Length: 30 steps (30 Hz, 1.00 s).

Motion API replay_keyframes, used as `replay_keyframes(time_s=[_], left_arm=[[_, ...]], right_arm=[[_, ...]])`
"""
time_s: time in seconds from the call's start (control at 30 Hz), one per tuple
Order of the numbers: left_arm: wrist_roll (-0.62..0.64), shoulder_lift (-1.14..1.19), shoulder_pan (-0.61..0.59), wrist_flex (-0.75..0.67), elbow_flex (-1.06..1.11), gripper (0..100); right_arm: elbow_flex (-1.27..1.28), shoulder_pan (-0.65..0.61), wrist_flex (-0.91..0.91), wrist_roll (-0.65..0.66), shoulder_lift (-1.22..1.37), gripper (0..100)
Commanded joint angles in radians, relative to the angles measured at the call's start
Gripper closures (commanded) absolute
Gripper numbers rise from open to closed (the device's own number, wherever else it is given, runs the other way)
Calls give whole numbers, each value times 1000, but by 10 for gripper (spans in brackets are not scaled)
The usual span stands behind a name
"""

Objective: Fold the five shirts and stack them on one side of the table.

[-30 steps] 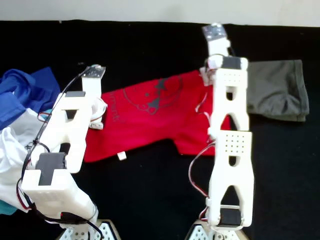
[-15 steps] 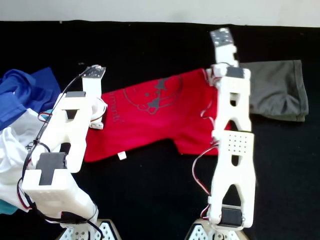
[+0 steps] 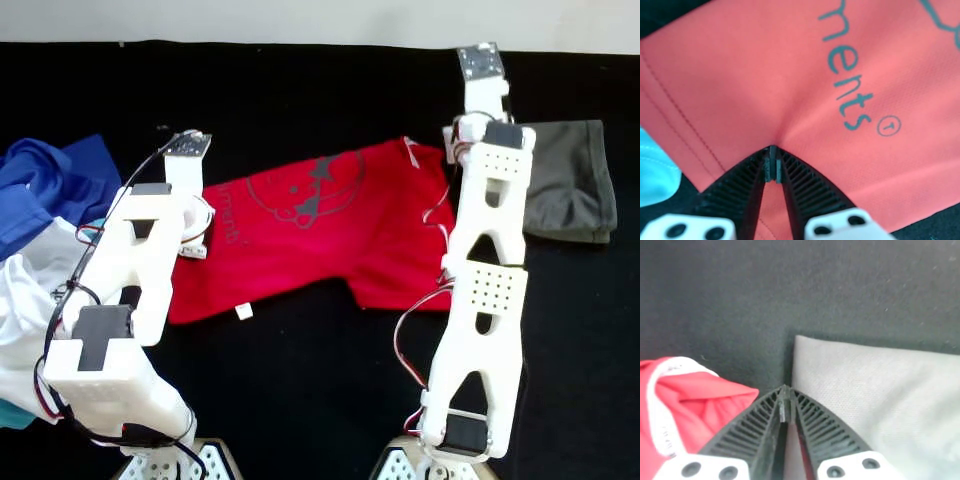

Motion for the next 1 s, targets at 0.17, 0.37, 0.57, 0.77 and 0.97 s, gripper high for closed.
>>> replay_keyframes(time_s=[0.17,0.37,0.57,0.77,0.97], left_arm=[[8,8,2,-18,4,991],[8,8,2,-18,4,991],[8,8,2,-18,4,991],[8,8,2,-18,2,991],[8,8,2,-18,2,991]], right_arm=[[-21,-91,81,0,-70,992],[-31,-133,70,-5,-19,992],[-22,-140,-19,-3,21,992],[-25,-114,-124,0,108,992],[-28,-45,-199,2,130,992]])
